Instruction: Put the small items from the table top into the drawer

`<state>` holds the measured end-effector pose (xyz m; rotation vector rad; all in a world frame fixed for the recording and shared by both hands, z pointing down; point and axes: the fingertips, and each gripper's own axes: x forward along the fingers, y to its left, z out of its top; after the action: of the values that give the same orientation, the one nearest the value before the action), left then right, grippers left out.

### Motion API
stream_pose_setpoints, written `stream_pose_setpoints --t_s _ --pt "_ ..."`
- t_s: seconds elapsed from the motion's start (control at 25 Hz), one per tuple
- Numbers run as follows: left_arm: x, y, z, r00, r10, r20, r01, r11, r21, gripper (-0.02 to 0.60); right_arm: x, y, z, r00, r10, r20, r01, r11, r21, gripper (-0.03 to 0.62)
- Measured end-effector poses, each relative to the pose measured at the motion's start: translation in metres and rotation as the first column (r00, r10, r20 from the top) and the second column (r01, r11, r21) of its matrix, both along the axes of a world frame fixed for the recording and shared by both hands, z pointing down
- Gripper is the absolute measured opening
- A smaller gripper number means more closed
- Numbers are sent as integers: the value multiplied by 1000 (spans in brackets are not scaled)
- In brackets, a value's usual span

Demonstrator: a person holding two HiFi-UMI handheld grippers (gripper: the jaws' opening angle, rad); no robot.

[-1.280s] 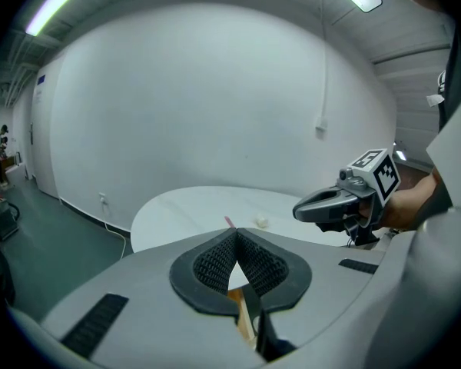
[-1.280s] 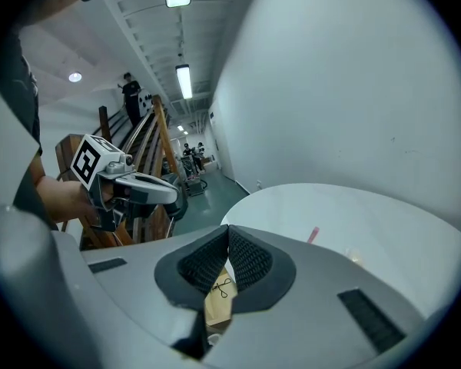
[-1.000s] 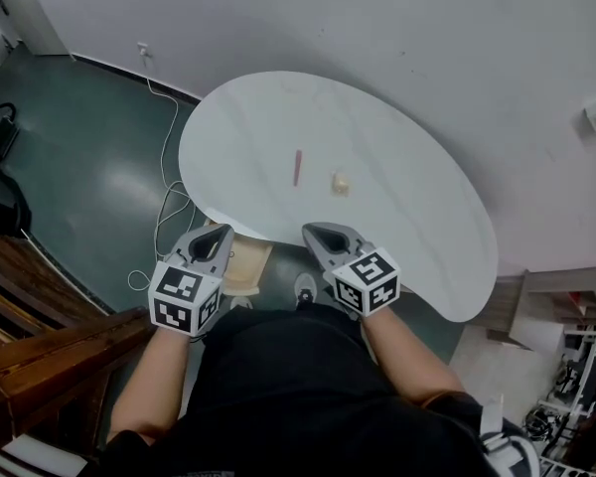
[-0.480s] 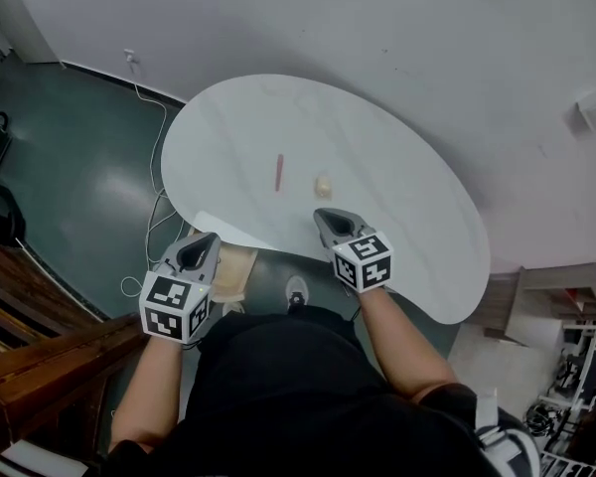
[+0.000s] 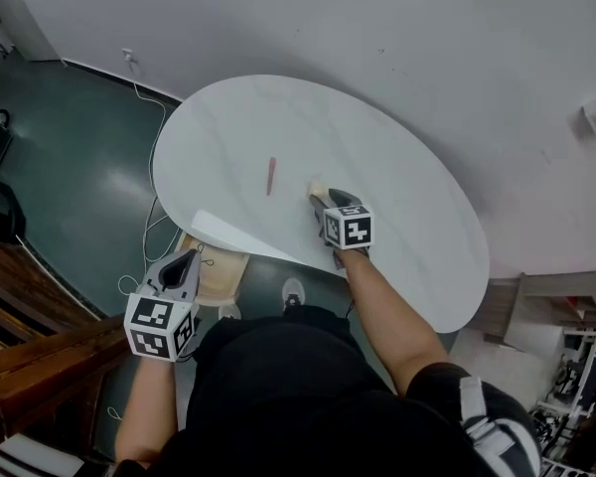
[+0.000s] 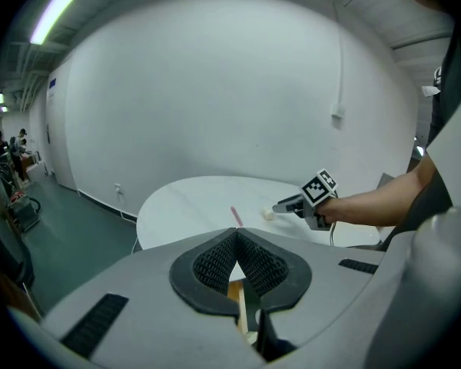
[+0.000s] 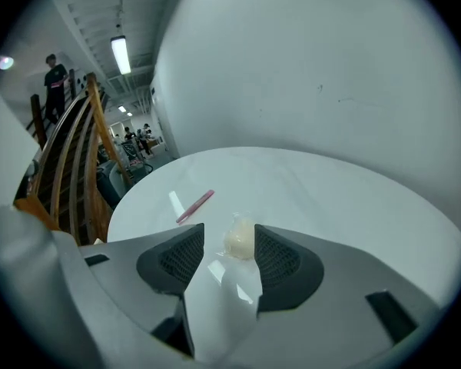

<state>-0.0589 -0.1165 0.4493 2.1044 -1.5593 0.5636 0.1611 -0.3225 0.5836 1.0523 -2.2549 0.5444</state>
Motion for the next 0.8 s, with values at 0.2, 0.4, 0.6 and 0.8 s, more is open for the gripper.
stream_pose_setpoints --t_s 0.2,0.4,0.6,0.8 --pt "-10 9 2 998 -62 11 62 998 -16 15 -1 -15 17 999 34 13 -33 998 -57 196" --pt "-14 11 0 995 -95 14 96 995 -15 15 -3 -22 33 999 38 -6 -39 993 -107 196" --pt "-17 12 1 994 -111 12 112 994 -15 15 -2 -21 50 998 42 -39 -48 985 -163 196" --pt "-22 14 2 994 -111 11 112 994 -18 15 -5 -18 50 999 28 -34 -33 986 -162 187"
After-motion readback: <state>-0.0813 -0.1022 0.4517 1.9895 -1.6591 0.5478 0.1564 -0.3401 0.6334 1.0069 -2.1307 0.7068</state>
